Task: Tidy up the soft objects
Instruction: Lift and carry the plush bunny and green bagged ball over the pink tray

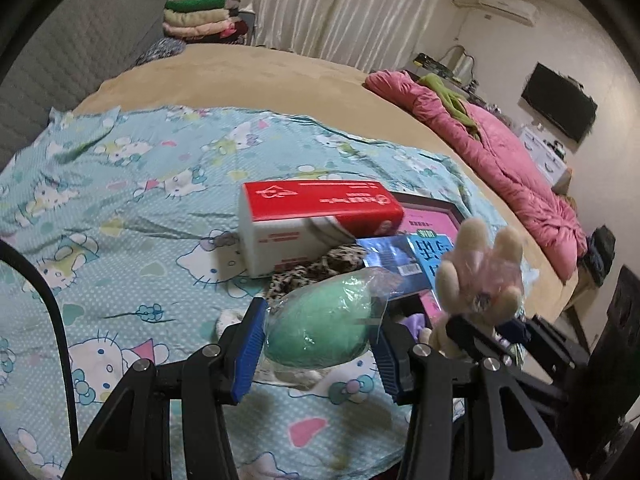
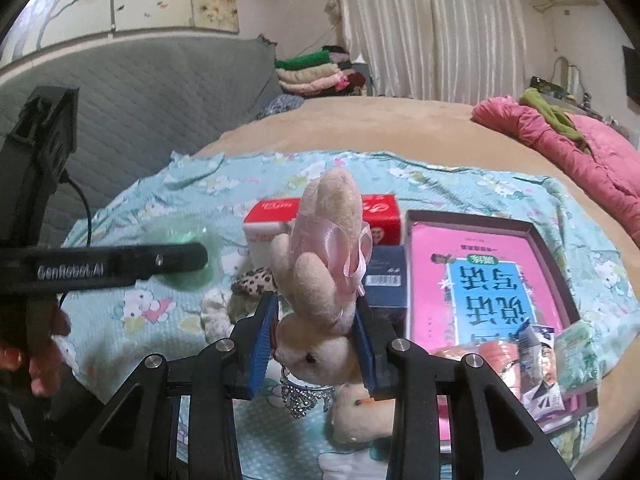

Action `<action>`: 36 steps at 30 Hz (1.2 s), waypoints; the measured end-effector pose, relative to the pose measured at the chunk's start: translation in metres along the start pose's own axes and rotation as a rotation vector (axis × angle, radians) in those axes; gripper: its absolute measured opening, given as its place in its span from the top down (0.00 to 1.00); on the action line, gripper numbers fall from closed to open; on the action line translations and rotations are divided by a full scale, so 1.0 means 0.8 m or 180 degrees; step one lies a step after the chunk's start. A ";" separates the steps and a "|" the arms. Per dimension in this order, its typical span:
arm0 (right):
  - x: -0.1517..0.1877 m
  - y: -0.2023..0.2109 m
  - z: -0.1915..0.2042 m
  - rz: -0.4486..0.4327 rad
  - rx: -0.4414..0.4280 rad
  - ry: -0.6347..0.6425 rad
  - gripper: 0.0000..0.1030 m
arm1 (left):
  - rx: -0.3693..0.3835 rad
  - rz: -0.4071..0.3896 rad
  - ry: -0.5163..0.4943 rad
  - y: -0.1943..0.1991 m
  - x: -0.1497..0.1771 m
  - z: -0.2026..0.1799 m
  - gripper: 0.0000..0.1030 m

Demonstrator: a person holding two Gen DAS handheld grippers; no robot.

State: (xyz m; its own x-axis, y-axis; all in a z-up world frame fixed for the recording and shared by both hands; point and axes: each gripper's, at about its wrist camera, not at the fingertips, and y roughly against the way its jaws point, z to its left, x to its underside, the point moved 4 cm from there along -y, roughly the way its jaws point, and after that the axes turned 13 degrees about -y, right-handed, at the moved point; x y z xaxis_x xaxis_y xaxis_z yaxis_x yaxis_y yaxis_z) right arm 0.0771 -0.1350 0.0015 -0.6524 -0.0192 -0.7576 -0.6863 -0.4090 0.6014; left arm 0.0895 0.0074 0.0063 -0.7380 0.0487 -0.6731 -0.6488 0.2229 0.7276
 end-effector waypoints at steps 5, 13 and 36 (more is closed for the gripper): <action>-0.011 0.016 -0.017 -0.0119 0.0010 -0.0103 0.64 | -0.0043 -0.0012 -0.0135 0.009 -0.006 -0.028 0.52; -0.022 0.041 -0.034 -0.0287 -0.0016 -0.0232 0.64 | -0.0101 -0.0030 -0.0325 0.018 -0.015 -0.064 0.52; -0.055 0.128 -0.163 -0.0854 0.0369 -0.0840 0.64 | 0.0026 -0.0072 -0.0789 0.015 -0.047 -0.170 0.51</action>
State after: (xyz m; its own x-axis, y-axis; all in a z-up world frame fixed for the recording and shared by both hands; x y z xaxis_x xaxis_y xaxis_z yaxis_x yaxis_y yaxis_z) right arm 0.0776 -0.2949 0.0635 -0.4946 0.3158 -0.8097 -0.8657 -0.2615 0.4269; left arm 0.0844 -0.1244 0.0585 -0.6546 0.2809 -0.7018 -0.6623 0.2345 0.7116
